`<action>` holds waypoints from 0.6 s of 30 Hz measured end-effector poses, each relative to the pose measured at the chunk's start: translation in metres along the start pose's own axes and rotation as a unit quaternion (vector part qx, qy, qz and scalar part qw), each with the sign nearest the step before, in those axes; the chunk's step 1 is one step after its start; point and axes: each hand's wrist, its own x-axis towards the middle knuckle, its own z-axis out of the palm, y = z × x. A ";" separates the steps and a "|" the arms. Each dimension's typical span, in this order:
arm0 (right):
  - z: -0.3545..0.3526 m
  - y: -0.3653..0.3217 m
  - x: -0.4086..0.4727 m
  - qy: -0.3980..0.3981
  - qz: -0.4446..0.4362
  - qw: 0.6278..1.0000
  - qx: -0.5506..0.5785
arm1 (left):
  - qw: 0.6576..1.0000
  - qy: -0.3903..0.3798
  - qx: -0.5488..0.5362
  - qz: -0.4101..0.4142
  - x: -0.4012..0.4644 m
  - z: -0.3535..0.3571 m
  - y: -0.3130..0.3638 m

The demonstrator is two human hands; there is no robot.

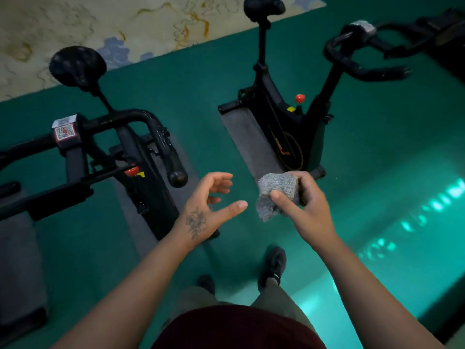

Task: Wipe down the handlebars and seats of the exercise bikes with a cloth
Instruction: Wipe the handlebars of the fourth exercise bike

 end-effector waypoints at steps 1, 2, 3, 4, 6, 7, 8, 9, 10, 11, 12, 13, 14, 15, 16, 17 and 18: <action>-0.007 0.004 0.012 -0.017 -0.005 1.000 0.003 | 1.000 0.016 0.001 -0.006 0.006 0.007 0.001; -0.015 0.008 0.024 -0.034 -0.010 0.999 0.005 | 0.999 0.035 0.003 -0.011 0.012 0.014 0.003; -0.022 0.012 0.036 -0.052 -0.014 0.999 0.005 | 0.998 0.054 0.004 -0.016 0.018 0.022 0.004; -0.031 0.016 0.048 -0.071 -0.017 0.997 0.004 | 0.997 0.072 0.002 -0.023 0.023 0.031 0.006; -0.047 0.021 0.070 -0.107 -0.024 0.994 0.000 | 0.994 0.101 -0.003 -0.038 0.033 0.048 0.012; -0.055 0.024 0.082 -0.127 -0.029 0.991 -0.003 | 0.992 0.116 -0.006 -0.043 0.038 0.056 0.015; -0.063 0.027 0.093 -0.148 -0.034 0.988 -0.006 | 0.990 0.131 -0.008 -0.048 0.043 0.064 0.017; -0.071 0.028 0.104 -0.169 -0.037 0.985 -0.009 | 0.988 0.145 -0.012 -0.052 0.047 0.072 0.020; -0.077 0.028 0.114 -0.186 -0.041 0.982 -0.011 | 0.985 0.162 -0.016 -0.055 0.051 0.080 0.023; -0.082 0.028 0.125 -0.201 -0.046 0.978 -0.013 | 0.982 0.179 -0.021 -0.057 0.054 0.086 0.025; -0.086 0.027 0.134 -0.213 -0.051 0.976 -0.015 | 0.978 0.196 -0.028 -0.059 0.057 0.091 0.027; -0.089 0.026 0.144 -0.224 -0.054 0.973 -0.016 | 0.975 0.211 -0.034 -0.061 0.058 0.095 0.029; -0.090 0.025 0.152 -0.235 -0.058 0.970 -0.017 | 0.972 0.225 -0.038 -0.063 0.059 0.099 0.032; -0.090 0.024 0.160 -0.245 -0.062 0.967 -0.016 | 0.968 0.237 -0.040 -0.066 0.061 0.101 0.034; -0.089 0.023 0.167 -0.255 -0.066 0.964 -0.015 | 0.965 0.248 -0.042 -0.069 0.062 0.102 0.035; -0.086 0.021 0.174 -0.266 -0.070 0.961 -0.012 | 0.962 0.260 -0.044 -0.072 0.063 0.102 0.036; -0.081 0.020 0.181 -0.277 -0.072 0.958 -0.010 | 0.958 0.272 -0.047 -0.075 0.064 0.100 0.036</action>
